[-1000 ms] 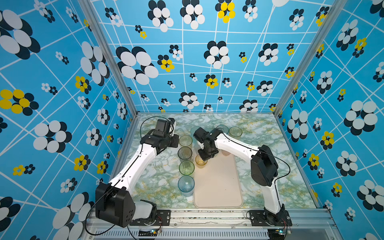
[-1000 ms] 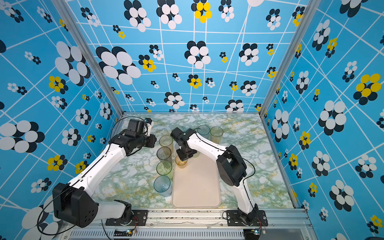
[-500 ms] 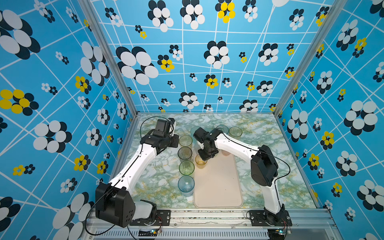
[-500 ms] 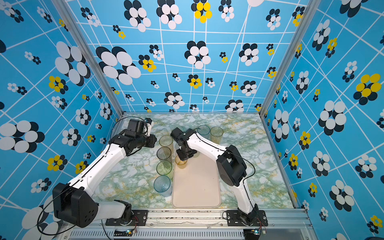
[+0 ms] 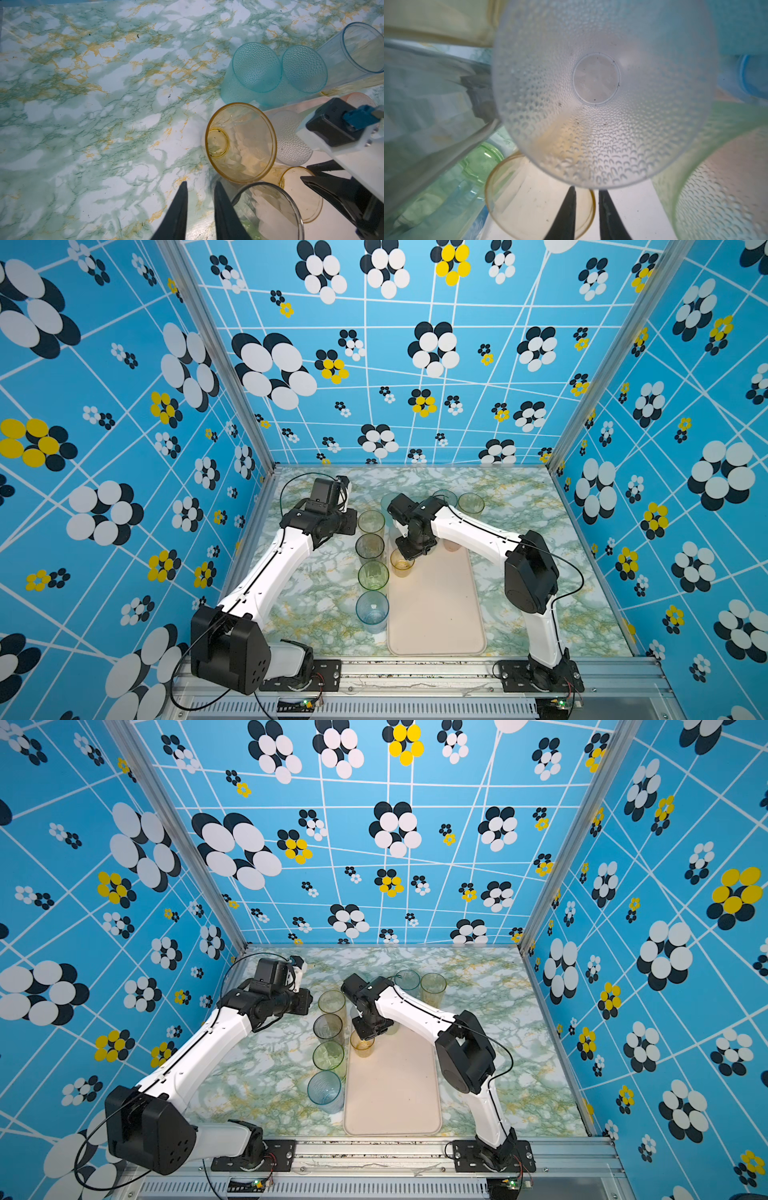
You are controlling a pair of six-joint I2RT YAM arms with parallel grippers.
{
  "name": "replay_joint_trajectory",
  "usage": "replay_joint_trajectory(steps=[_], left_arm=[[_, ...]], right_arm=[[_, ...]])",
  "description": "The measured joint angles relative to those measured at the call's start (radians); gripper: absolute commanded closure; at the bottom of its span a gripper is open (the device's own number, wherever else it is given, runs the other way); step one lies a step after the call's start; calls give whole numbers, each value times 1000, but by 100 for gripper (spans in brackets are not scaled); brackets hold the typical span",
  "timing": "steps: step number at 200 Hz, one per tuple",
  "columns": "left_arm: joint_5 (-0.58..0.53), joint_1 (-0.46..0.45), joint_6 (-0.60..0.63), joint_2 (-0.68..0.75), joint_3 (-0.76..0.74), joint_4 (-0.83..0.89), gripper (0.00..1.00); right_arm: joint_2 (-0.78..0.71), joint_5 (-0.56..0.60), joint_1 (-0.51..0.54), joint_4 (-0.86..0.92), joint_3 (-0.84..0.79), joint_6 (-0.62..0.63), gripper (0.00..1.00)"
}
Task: Place the glasses into the tray
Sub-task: 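Lower the amber cup onto the tray and open the right gripper, then raise the right gripper off the tray while the left gripper reaches toward the teal cup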
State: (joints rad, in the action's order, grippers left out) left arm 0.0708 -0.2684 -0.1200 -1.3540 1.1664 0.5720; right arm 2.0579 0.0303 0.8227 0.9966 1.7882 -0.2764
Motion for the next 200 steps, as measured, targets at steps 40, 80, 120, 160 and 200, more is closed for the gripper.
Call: replay_joint_trajectory(steps=[40, 80, 120, 160, 200], left_arm=[[0, 1, 0, -11, 56, -1, 74], [20, 18, 10, -88, 172, 8, 75], [75, 19, 32, -242, 338, 58, 75], [98, 9, 73, -400, 475, 121, 75], [98, -30, 123, -535, 600, 174, 74]], right_arm=[[-127, 13, 0, -20, -23, 0, 70], [-327, 46, -39, -52, -121, -2, 68], [-488, 82, -167, -68, -264, -13, 65], [-532, 87, -209, -81, -342, -16, 64], [-533, 82, -242, -115, -396, -16, 64]])
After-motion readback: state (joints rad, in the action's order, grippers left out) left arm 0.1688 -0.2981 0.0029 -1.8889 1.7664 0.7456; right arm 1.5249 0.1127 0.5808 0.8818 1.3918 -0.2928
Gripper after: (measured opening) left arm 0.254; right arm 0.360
